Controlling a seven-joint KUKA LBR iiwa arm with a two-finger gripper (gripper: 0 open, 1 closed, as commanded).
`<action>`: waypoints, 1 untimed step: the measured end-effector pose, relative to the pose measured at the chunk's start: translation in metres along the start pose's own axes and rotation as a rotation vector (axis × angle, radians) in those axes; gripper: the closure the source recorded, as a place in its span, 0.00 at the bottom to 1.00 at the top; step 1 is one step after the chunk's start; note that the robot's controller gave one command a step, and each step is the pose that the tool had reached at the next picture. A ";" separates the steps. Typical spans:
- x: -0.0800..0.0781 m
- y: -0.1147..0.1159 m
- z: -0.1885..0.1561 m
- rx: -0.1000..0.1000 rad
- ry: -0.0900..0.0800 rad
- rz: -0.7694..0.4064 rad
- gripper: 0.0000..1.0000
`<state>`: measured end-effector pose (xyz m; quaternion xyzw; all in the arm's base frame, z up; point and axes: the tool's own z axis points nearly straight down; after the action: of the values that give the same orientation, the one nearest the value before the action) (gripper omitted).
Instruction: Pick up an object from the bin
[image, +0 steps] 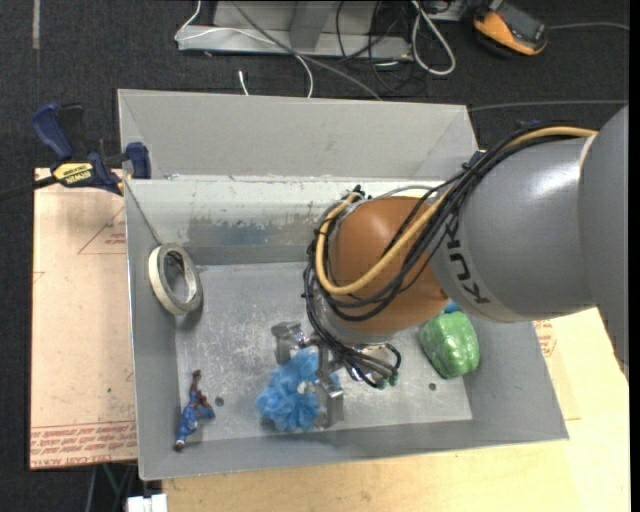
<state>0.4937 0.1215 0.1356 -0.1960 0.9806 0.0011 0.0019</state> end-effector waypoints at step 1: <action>-0.002 -0.006 0.007 -0.001 0.004 -0.051 0.00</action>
Offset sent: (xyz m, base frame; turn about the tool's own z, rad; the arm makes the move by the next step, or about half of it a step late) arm 0.0137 -0.0144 -0.0656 -0.1887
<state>0.4981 0.1166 0.1286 -0.2212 0.9752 0.0009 -0.0003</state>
